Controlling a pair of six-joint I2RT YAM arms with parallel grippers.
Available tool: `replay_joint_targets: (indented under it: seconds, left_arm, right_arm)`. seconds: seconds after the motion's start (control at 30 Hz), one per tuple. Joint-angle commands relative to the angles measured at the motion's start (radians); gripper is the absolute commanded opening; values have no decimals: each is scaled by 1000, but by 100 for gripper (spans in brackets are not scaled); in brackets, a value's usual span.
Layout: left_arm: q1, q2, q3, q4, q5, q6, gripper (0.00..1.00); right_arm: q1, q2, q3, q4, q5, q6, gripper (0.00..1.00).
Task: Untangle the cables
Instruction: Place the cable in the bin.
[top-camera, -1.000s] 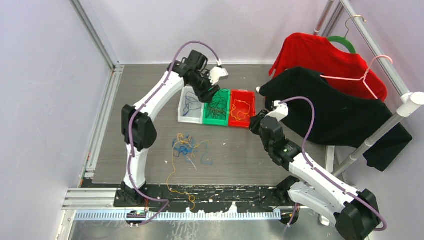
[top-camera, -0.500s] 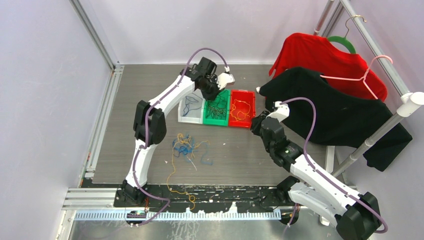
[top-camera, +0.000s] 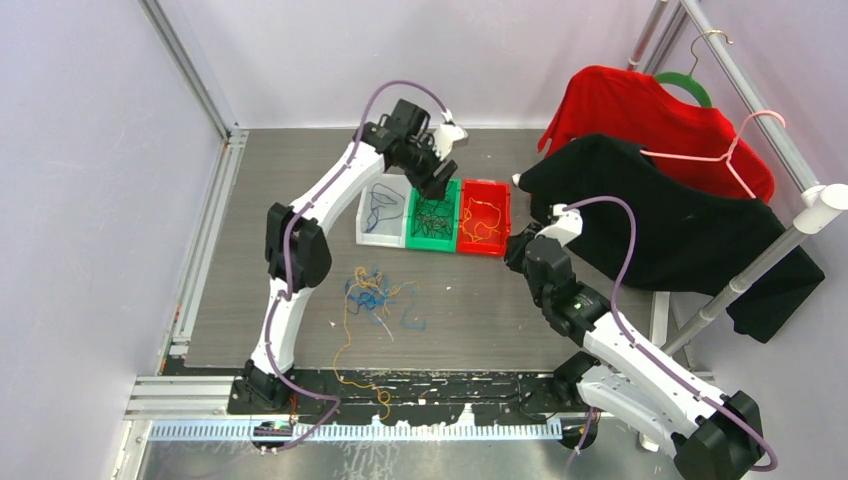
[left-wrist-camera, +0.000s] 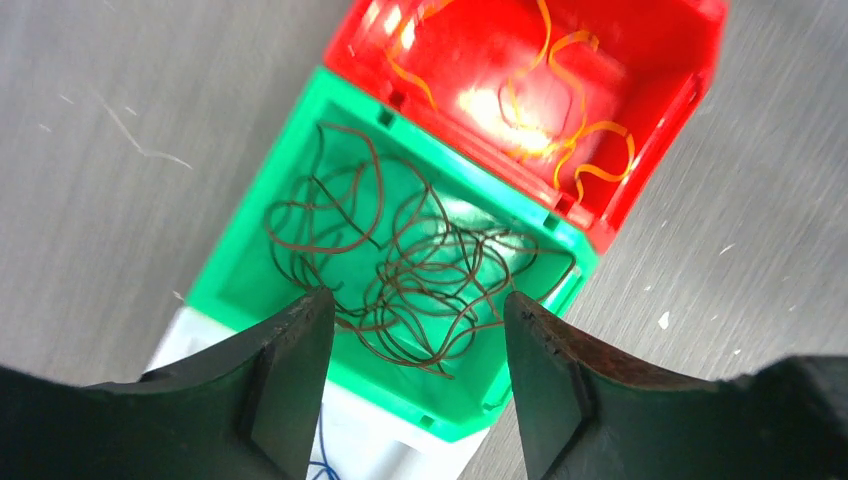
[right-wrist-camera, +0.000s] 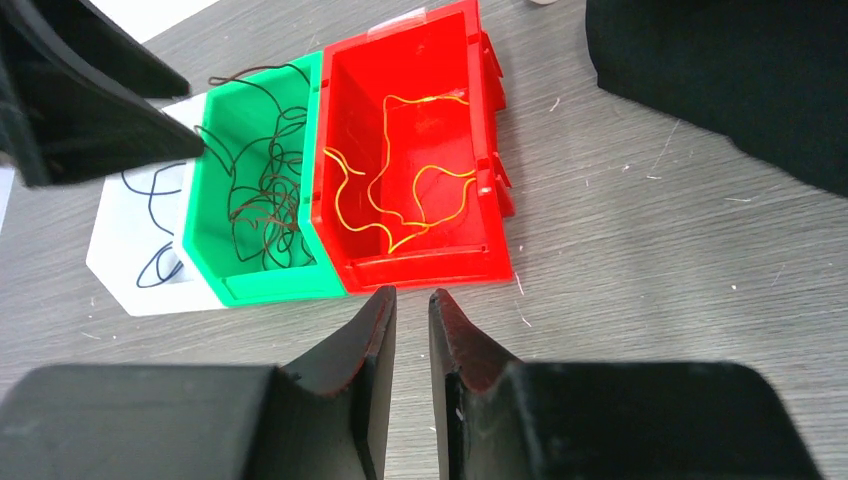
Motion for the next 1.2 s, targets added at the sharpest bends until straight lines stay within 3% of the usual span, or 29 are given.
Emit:
replay_joint_targets:
  seconds: [0.0, 0.23, 0.4, 0.57, 0.67, 0.8, 0.97, 1.1, 1.17]
  left_arm:
    - [17, -74, 139, -24, 113, -93, 64]
    - [16, -18, 176, 5, 120, -7, 61]
    - [7, 46, 188, 118, 91, 15, 56]
    - [3, 133, 275, 75, 94, 74, 54]
    - [6, 146, 250, 81, 63, 74, 43]
    - [19, 131, 173, 85, 65, 50, 18]
    - [20, 69, 15, 147, 57, 30, 8]
    - [20, 60, -27, 143, 36, 24, 8]
    - [21, 61, -17, 141, 23, 26, 14]
  right_arm:
    - [-5, -18, 45, 11, 26, -11, 24]
    - [-5, -27, 35, 3, 31, -6, 24]
    - [-4, -11, 28, 19, 25, 0, 24]
    - [-4, -14, 21, 18, 31, 5, 24]
    - [-5, -24, 12, 15, 37, 5, 22]
    - [-4, -37, 4, 7, 39, 17, 21]
    - [-5, -48, -10, 21, 30, 11, 21]
    - [-4, -43, -14, 25, 26, 21, 21]
    - [-4, -35, -14, 27, 21, 22, 21]
